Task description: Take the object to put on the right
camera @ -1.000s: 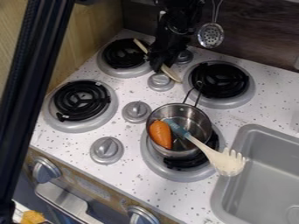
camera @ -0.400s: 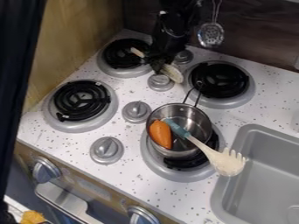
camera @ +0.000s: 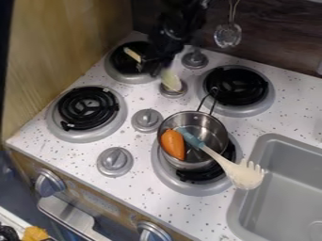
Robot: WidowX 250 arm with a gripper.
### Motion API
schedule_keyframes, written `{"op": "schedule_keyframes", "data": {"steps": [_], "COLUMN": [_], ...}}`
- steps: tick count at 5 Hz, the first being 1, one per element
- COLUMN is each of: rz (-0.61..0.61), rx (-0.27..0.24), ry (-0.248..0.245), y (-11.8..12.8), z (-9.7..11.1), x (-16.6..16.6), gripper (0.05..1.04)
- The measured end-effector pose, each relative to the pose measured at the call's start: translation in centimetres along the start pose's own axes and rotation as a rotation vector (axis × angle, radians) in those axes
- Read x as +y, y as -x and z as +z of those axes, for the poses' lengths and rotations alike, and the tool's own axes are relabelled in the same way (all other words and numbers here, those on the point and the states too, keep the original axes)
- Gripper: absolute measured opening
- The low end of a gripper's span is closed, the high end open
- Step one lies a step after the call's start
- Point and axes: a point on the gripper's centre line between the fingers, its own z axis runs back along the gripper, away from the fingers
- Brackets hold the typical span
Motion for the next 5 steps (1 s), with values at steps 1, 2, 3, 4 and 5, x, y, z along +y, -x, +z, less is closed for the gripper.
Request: {"op": "schedule_keyframes", "data": {"steps": [1,2,3,4,5], "rz": [0.036,0.066,0.011,-0.137,-0.213], "rx": [-0.032,-0.015,0.014,0.067,0.114], "ry": [-0.030,-0.035,-0.092,-0.076,-0.171], "y": [-0.3,-0.7,-1.6,-1.5,-1.0], "z": [0.2,0.1,-1.4,-0.9,-1.0], "x": [1.4,2.4,4.9,5.9,8.1], "gripper": [0.102,0.102,0.102,0.102,0.102]}}
